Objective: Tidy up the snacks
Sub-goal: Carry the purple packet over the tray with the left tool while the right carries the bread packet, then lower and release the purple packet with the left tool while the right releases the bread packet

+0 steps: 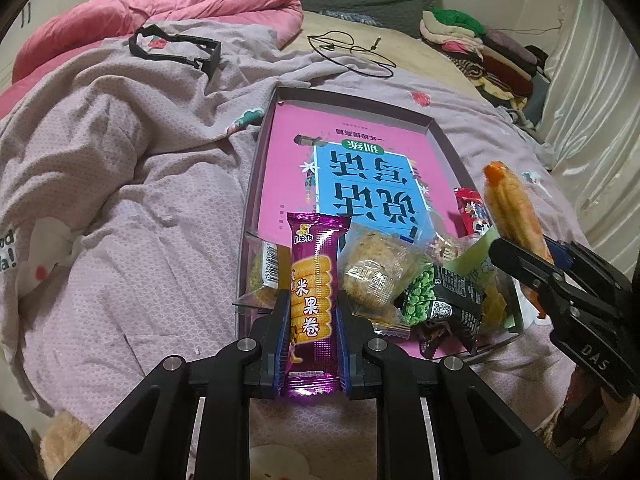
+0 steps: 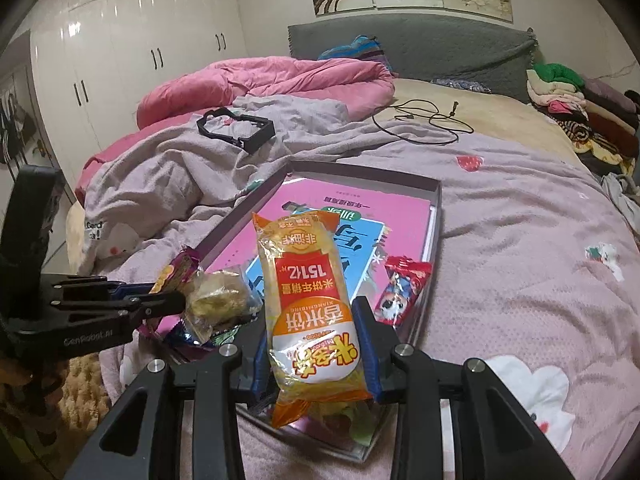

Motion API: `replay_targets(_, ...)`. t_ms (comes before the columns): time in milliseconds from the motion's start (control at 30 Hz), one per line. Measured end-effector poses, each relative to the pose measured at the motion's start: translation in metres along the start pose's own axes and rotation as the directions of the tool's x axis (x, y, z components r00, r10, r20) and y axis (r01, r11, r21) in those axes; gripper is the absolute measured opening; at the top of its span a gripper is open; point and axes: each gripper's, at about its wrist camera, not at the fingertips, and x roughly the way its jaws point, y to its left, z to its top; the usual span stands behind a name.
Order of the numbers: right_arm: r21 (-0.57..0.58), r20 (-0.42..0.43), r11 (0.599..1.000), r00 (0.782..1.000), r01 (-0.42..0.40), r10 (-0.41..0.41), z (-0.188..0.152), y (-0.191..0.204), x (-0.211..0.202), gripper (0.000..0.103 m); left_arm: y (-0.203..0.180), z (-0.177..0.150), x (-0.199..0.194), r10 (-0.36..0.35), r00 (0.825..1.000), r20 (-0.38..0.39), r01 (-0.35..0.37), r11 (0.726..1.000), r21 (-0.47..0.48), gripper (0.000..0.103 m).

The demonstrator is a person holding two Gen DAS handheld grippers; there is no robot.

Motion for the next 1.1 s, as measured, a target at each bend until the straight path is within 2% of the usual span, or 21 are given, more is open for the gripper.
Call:
replay_targets(467, -0.034, -0.074, 0.999, 0.997, 0.016, -0.018, -0.006, 0.004, 0.024, 0.038, 0.000, 0.000, 0.001, 0.000, 1.000, 0.000, 0.000, 1.000, 0.000, 0.020)
replay_targets(1100, -0.019, -0.059, 1.000, 0.998, 0.013, -0.014, -0.013, 0.003, 0.018, 0.038, -0.001, 0.000, 0.002, 0.004, 1.000, -0.007, -0.004, 1.000, 0.002, 0.020)
